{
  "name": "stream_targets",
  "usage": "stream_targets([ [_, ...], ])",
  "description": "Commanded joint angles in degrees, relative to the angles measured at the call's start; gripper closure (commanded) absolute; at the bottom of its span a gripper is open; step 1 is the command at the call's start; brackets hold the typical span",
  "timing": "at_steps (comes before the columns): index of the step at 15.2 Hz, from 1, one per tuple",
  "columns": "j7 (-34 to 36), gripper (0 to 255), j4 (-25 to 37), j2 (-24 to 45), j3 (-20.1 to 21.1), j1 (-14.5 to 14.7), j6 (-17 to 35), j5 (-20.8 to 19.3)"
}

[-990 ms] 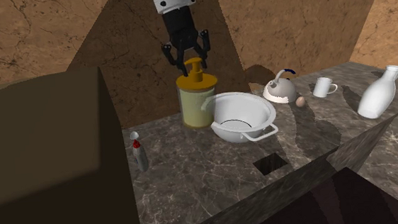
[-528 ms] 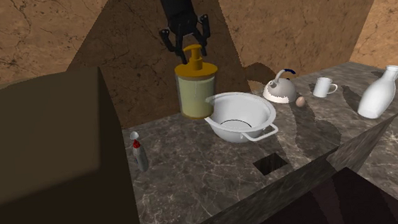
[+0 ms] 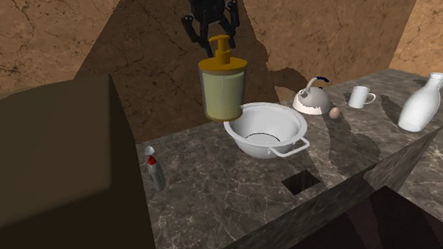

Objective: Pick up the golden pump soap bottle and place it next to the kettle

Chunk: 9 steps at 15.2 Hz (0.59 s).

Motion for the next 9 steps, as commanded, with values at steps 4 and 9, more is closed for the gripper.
stream_targets([
  [4,-5.6,255,-4.2,-2.8,-2.1,-4.0,2.3,-0.5],
  [9,-11.6,255,-6.4,-4.3,-4.5,-7.9,4.2,-1.2],
])
